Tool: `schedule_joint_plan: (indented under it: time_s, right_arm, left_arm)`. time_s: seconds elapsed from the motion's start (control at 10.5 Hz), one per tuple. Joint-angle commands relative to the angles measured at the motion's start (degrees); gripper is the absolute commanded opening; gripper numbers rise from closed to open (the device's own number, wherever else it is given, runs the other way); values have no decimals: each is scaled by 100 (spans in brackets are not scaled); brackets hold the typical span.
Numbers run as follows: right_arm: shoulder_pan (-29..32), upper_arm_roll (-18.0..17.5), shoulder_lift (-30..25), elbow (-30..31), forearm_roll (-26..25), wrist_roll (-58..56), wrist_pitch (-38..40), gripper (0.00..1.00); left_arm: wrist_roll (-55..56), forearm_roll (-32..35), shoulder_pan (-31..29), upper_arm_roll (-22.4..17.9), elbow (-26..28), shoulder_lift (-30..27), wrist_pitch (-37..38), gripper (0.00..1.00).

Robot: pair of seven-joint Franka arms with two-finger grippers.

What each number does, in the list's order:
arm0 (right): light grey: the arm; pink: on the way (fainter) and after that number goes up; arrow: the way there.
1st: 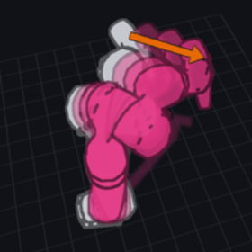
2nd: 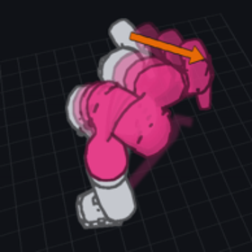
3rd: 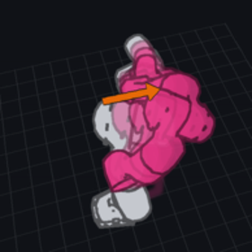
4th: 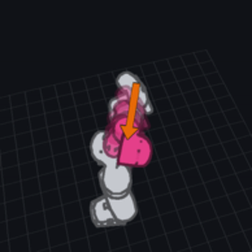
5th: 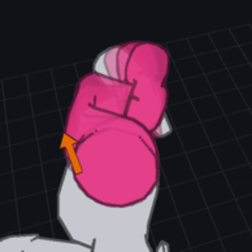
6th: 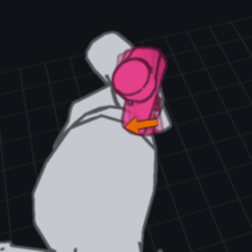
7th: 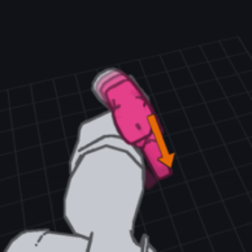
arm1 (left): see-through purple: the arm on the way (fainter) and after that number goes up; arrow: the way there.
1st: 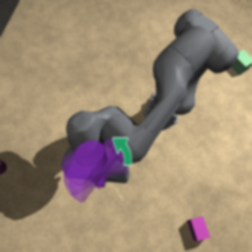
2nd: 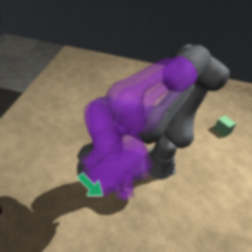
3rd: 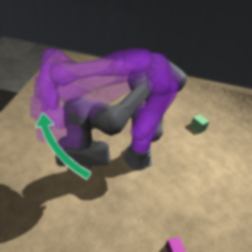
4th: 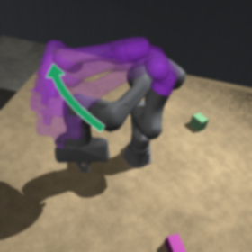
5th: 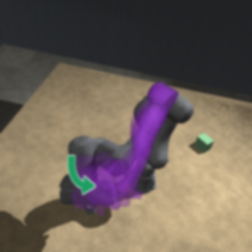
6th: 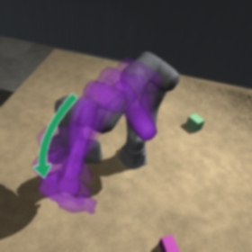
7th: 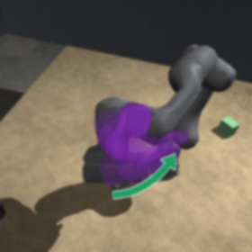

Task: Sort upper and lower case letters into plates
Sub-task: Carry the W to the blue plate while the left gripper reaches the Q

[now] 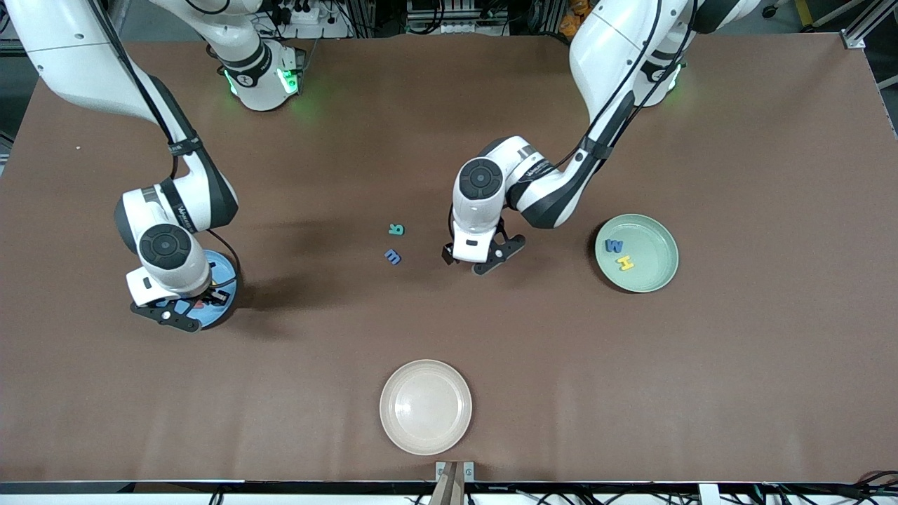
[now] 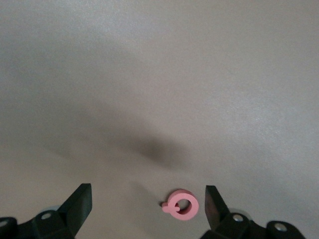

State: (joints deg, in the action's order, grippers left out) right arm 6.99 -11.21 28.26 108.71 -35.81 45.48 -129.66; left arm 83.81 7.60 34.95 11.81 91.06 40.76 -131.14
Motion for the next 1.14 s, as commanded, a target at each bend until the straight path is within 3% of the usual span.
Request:
schedule_joint_plan:
  time_s: [0.0, 0.95, 1.04]
  right_arm:
    - [39, -31, -146, 116, -101, -57, 28, 100]
    - [-40, -39, -102, 133, -101, -40, 37, 100]
    - [-40, -39, -93, 124, -101, -31, 28, 100]
  left_arm:
    - [206, 101, 318, -100, -596, 467, 168, 100]
    - [337, 75, 503, -126, -976, 1066, -8, 100]
    - [346, 75, 539, -152, -985, 1092, -77, 94]
